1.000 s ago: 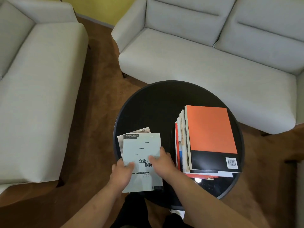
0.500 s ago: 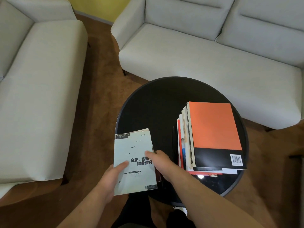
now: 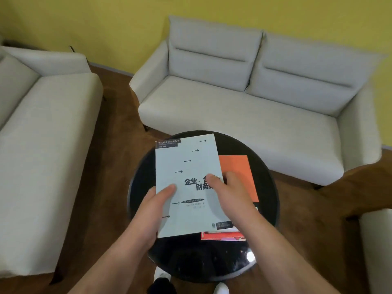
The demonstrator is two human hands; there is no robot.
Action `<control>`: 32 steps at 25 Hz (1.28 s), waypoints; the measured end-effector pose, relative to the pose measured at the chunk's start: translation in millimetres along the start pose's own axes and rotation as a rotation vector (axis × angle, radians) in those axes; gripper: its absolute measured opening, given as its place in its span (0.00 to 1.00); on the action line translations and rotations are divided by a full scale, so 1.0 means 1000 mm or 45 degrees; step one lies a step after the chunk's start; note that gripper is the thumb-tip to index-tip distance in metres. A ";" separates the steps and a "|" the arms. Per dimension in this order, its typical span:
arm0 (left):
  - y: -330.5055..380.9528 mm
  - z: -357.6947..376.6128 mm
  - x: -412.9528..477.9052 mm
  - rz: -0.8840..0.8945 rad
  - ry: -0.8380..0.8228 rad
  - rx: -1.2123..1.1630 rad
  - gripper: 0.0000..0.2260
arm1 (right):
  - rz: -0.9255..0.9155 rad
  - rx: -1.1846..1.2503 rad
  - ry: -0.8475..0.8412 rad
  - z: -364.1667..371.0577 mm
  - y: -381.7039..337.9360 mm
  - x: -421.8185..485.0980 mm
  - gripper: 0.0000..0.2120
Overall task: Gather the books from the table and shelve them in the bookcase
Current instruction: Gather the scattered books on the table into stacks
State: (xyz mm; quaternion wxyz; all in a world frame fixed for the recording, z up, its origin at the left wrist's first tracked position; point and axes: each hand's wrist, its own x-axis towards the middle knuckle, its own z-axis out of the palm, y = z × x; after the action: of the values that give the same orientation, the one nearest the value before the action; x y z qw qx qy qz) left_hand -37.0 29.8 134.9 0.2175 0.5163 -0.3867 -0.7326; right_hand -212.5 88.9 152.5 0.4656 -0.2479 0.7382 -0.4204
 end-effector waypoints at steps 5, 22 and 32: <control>-0.008 0.075 0.031 0.027 0.051 0.383 0.15 | -0.019 -0.119 0.105 -0.076 0.022 0.012 0.13; -0.053 0.086 0.072 -0.311 -0.124 -0.021 0.29 | 0.400 0.401 -0.263 -0.109 0.089 0.068 0.23; -0.067 0.088 0.086 -0.162 -0.221 -0.101 0.26 | 0.597 0.624 -0.302 -0.110 0.084 0.070 0.18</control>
State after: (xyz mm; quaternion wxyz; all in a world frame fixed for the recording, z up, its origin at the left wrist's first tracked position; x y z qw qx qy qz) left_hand -145.5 38.6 46.2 0.1566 0.4652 -0.3413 -0.8016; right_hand -339.9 123.1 70.7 0.6776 0.0002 0.5930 -0.4350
